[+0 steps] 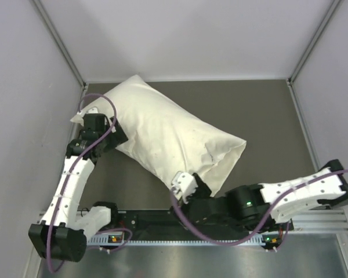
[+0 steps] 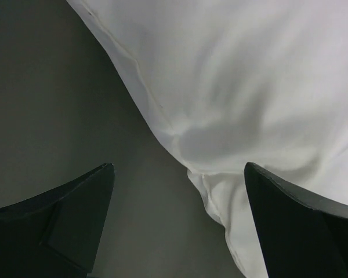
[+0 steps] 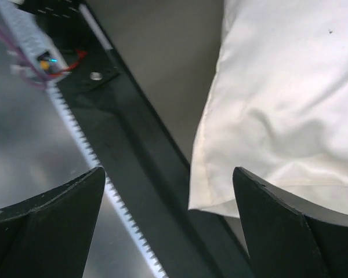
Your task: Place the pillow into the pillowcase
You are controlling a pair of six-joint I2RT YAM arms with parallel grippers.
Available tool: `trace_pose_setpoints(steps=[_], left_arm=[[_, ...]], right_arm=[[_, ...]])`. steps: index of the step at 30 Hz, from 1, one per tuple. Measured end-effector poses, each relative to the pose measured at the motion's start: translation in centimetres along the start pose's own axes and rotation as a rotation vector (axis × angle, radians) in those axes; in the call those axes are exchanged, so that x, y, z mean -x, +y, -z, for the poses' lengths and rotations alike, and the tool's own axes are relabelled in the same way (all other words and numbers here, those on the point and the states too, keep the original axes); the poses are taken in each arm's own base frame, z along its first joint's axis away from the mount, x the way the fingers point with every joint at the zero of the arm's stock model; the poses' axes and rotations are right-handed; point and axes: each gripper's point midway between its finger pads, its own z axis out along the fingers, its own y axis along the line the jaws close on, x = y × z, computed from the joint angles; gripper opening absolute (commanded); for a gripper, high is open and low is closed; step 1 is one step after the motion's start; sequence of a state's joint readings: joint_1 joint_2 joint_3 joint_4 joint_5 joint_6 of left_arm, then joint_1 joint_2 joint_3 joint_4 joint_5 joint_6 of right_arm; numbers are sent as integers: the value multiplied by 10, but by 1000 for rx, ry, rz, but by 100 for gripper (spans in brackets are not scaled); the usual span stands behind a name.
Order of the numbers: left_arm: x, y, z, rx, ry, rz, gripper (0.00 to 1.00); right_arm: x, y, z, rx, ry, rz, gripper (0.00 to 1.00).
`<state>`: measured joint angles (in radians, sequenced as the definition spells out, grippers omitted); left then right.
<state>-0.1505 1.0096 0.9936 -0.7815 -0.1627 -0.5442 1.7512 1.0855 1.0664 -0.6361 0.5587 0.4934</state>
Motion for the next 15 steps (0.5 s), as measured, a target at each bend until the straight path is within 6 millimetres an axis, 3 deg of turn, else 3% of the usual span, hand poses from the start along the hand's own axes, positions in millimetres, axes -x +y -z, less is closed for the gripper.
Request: trace_pose_setpoints(steps=[2, 5, 10, 11, 12, 13, 15], left_arm=[[10, 11, -2, 0, -15, 66, 98], [30, 28, -3, -4, -58, 167, 99], [48, 58, -10, -16, -96, 333, 99], [50, 59, -14, -34, -92, 367, 99], [51, 62, -16, -36, -91, 385, 99], [52, 62, -19, -47, -87, 411, 99], [54, 62, -27, -65, -78, 451, 99]], right_arm=[[-6, 1, -23, -111, 37, 100, 95], [-32, -16, -55, -302, 120, 271, 99], [-61, -51, -81, -529, 213, 491, 98], [-62, -56, -83, -560, 217, 511, 83], [-63, -64, -86, -598, 222, 532, 83], [-64, -72, -90, -645, 226, 550, 51], [-67, -91, -95, -733, 250, 592, 14]])
